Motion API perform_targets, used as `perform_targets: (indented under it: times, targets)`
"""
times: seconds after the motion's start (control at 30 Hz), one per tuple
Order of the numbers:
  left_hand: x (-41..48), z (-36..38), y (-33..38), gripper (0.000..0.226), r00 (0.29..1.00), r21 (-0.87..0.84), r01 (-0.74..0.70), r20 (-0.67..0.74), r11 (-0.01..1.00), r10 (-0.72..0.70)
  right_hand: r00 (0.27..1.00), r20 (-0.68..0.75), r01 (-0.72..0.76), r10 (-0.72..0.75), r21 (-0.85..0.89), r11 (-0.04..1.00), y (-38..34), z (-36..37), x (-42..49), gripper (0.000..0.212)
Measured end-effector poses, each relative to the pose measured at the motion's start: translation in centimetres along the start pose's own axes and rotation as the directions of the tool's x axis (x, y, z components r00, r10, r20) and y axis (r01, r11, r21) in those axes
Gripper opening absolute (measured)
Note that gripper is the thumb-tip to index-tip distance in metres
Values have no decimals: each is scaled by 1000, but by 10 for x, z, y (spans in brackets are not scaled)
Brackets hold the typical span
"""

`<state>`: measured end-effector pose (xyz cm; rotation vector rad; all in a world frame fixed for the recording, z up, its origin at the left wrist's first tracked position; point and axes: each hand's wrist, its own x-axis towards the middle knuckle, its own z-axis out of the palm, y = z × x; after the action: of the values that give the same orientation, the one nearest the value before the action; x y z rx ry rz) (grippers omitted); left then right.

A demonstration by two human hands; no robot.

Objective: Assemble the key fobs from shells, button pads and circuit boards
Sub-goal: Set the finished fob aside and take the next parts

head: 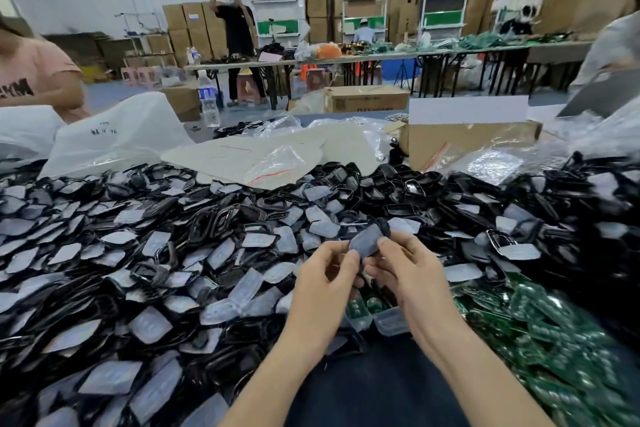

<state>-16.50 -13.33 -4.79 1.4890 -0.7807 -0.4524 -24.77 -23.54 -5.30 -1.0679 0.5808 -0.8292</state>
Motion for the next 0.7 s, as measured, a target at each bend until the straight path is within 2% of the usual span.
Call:
perform_targets:
  times: [0.2, 0.37, 0.47, 0.57, 0.7]
  targets:
    - [6, -10, -9, 17, 997, 78, -72, 38, 994, 69, 987, 149, 80, -65, -97, 992, -2, 0, -3, 12]
    - [7, -12, -8, 16, 994, 62, -108, 28, 992, 106, 979, 185, 97, -84, -63, 993, -5, 2, -5, 17]
    - [7, -8, -9, 9, 994, 28, -111, 23, 993, 110, 979, 183, 97, -87, -47, 994, -3, 3, -6, 17]
    - [4, -5, -8, 12, 994, -24, -100, 45, 995, 101, 973, 216, 83, -77, -19, 996, -2, 6, -8, 8]
    - [2, -5, -6, 21, 994, -115, -78, 61, 990, 86, 966, 250, 62, -70, 40, 997, -1, 6, -9, 19]
